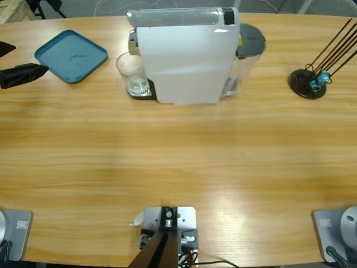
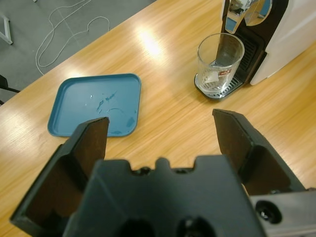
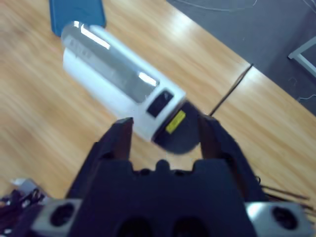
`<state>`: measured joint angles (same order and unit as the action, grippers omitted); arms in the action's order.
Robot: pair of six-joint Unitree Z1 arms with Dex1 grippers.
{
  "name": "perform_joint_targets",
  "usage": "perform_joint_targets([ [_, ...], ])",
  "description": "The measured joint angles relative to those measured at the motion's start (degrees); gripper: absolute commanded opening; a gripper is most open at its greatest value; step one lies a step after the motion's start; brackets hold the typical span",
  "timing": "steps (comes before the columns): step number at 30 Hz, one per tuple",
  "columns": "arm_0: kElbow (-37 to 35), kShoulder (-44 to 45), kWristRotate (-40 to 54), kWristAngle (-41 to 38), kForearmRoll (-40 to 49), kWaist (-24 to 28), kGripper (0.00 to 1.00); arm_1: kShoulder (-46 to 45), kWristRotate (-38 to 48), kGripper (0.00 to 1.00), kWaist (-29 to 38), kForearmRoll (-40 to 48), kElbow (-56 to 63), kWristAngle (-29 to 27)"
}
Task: Pour coffee
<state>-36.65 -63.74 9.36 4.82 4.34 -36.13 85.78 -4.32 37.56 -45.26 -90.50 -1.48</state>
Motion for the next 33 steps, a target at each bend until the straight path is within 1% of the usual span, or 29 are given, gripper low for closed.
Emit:
perform_joint_targets([
  [6,0.77,0.0,-0.29,-1.17,-0.86,0.0,0.908,-17.89,2.67,0.991,-0.08,6.69,23.08,1.09],
  [9,0.83,0.0,-0.29,-1.24,-1.02,-0.01,0.908,-22.88,3.45,0.991,-0.08,6.8,27.18,1.17],
  [13,0.84,-0.05,-0.29,-1.24,-1.1,-0.05,0.905,-22.09,2.83,0.987,-0.08,4.04,23.12,1.17],
  [18,0.9,-0.25,-0.3,-1.35,-1.11,-0.2,0.904,-16.38,2.62,0.995,-0.08,3.56,16.69,1.17],
  [22,1.33,-0.27,-0.3,-2.55,-1.21,-0.39,0.904,-14.24,2.62,1.0,-0.08,3.69,16.6,1.17],
  [24,1.76,-0.28,-0.43,-2.99,-1.8,-0.46,0.904,-14.63,2.63,1.0,-0.08,4.28,19.25,1.41],
  [27,2.35,-0.87,-0.82,-3.78,-3.14,-0.63,0.904,-16.78,2.63,0.993,-0.08,7.01,27.52,2.18],
  [31,2.61,-2.16,-1.26,-4.32,-4.02,-0.91,0.904,-24.71,2.63,0.989,-0.02,12.64,39.96,3.12],
  [33,2.69,-2.4,-1.27,-4.32,-4.34,-1.03,0.904,-28.91,2.63,0.991,-0.01,14.7,44.31,3.17],
])
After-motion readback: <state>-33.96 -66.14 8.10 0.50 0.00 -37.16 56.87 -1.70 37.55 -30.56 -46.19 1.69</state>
